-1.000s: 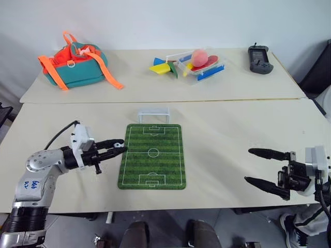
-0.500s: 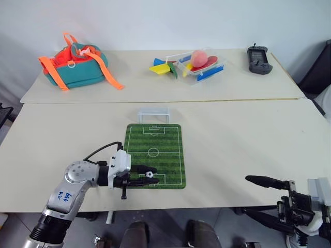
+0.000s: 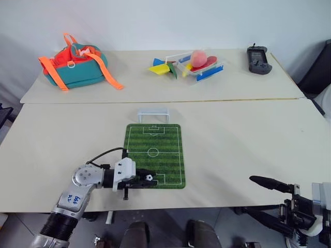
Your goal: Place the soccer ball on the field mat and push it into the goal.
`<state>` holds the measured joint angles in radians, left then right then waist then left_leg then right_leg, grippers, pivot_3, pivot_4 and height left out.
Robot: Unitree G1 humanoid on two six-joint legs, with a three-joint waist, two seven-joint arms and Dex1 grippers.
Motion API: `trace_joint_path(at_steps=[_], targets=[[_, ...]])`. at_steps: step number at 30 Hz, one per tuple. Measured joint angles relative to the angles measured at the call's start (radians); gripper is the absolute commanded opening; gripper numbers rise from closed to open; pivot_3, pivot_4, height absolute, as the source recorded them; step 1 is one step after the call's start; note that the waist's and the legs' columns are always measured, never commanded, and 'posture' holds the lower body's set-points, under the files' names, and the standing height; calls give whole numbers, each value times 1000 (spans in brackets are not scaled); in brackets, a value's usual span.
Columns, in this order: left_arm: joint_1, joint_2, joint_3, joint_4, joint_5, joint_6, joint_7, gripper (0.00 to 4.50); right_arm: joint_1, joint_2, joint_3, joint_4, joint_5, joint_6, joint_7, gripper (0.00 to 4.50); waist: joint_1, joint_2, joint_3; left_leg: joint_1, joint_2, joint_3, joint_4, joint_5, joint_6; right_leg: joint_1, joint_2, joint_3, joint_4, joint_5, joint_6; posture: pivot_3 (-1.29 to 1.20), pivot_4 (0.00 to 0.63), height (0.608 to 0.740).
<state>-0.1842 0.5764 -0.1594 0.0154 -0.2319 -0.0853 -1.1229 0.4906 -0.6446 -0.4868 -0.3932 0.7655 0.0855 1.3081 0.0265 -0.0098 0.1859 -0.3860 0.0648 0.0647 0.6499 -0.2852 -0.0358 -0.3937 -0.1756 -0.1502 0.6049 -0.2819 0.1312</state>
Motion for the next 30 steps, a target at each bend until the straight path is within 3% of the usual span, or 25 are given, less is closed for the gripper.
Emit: trace_joint_path(at_steps=[23,30], targets=[[1,-5,-10,1,19,-37,10,860,-84,-11,9,76,-68,-1,-3,4500,0,0,0,0,0,0,1,0,0,0,0,0,0,0,0,0,150,740],[7,-5,-9,-3,2,-19,7,2983,-104,-11,12,87,-79,-2,0,4500,0,1,-1,0,0,0,1,0,0,0,0,0,1,0,0,0,150,740]])
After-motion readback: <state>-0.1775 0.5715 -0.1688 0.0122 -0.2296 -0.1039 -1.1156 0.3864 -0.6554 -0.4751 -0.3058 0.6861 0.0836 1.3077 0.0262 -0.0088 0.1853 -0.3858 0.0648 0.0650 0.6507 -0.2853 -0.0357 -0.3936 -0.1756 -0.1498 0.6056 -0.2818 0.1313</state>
